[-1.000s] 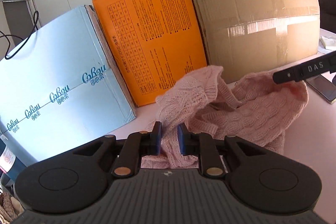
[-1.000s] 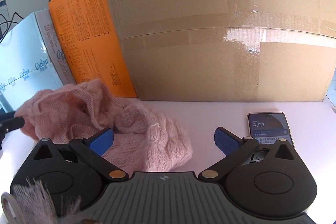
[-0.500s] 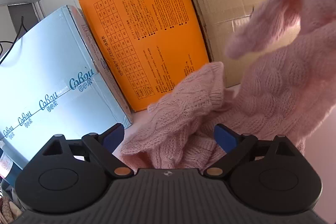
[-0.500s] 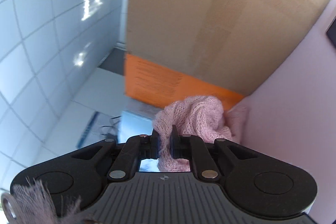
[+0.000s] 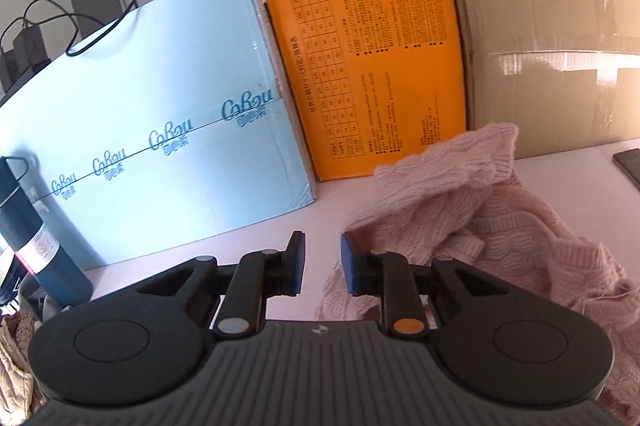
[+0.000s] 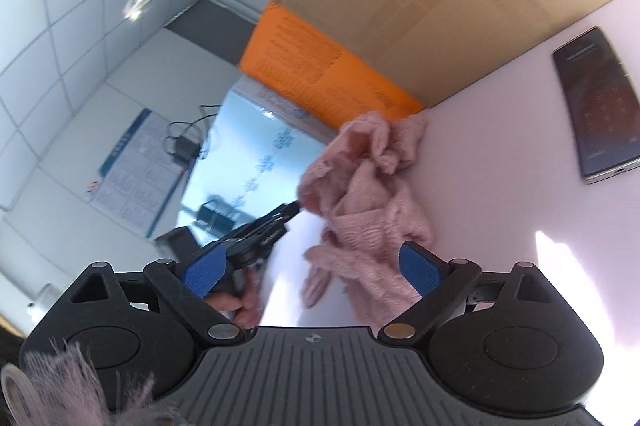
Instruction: Fold clothes
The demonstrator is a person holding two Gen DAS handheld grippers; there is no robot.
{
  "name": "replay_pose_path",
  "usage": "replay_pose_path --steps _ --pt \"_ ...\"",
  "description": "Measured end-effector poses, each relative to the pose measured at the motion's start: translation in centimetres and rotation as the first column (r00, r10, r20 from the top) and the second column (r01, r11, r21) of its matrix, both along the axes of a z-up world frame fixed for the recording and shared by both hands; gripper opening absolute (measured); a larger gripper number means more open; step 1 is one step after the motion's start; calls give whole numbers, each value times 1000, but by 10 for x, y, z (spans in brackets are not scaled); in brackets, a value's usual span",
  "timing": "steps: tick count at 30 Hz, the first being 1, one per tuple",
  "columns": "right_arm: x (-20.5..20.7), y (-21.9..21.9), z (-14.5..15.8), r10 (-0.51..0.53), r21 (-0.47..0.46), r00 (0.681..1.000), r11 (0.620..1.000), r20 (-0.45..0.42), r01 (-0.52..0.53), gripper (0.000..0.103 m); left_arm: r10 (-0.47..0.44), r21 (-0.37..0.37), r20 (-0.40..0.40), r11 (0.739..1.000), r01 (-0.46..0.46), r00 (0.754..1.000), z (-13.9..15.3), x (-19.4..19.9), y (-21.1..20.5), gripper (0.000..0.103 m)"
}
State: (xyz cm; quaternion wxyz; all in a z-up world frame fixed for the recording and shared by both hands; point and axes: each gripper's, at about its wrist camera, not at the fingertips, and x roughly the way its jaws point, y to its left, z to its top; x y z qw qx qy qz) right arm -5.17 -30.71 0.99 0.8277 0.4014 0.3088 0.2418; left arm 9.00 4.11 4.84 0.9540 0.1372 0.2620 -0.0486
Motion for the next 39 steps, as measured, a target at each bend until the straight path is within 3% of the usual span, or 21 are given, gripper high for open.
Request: replay_pose_path --steps 3,6,8,11,13,15,16,17,19,21,22,23,24,25,29,31,32,34,37,39 --pt "27 16 -13 -48 -186 997 982 -56 37 94 26 -43 -40 999 -28 999 -3 1 17 20" --pt "59 41 -32 -57 -361 996 932 -65 30 94 -26 -83 -19 996 24 999 1 -4 18 53" --pt "76 48 -40 -65 -382 996 924 -67 35 94 -84 -70 38 994 86 996 4 -10 8 78" --pt "101 57 -51 -76 -384 994 922 -75 41 94 -182 21 67 983 181 981 1 -5 -10 82" --pt "117 63 -54 -71 -391 994 920 -79 35 94 -218 109 65 972 210 974 -9 3 -31 82" --pt "124 67 -56 -61 -389 994 921 -89 21 94 -232 148 50 964 222 971 -21 12 -51 82" --pt "128 70 -58 -52 -380 994 925 -93 12 94 -237 158 42 961 228 971 -26 16 -59 72" --pt "131 73 -59 -43 -372 994 928 -97 4 94 -245 139 31 961 238 969 -31 21 -63 42" --pt "133 76 -63 -20 -340 994 940 -105 -17 94 -228 63 -6 972 228 974 -33 30 -63 10" --pt "131 83 -67 26 -326 993 943 -111 -61 91 -184 -12 6 983 184 983 -28 35 -55 10" --pt "130 87 -68 49 -319 992 944 -114 -83 83 -158 -31 18 987 159 987 -25 33 -50 10" --pt "129 92 -70 79 -312 990 943 -119 -113 72 -136 -41 32 990 138 990 -20 33 -45 10" --pt "126 97 -71 100 -306 987 943 -124 -134 39 -118 -48 45 992 120 992 -16 32 -41 10" --pt "123 103 -71 120 -300 984 942 -129 -154 34 -93 -58 62 994 97 994 -9 31 -34 10" --pt "113 130 -67 242 -216 962 940 -129 -265 33 -11 -73 95 997 18 995 9 24 -4 10" --pt "106 154 -61 347 -187 932 913 -107 -362 33 30 -65 100 998 -24 995 13 19 11 10" --pt "103 167 -59 421 -157 901 888 -106 -433 33 58 -56 100 997 -53 993 14 15 21 10" --pt "94 195 -57 559 -114 823 815 -104 -568 36 111 -47 82 993 -107 990 11 6 39 10" --pt "74 229 -52 735 -84 671 666 -97 -741 43 191 -45 42 981 -190 981 5 -7 67 10" --pt "65 236 -47 769 -108 633 625 -87 -773 54 218 -37 23 976 -217 976 2 -20 82 10"
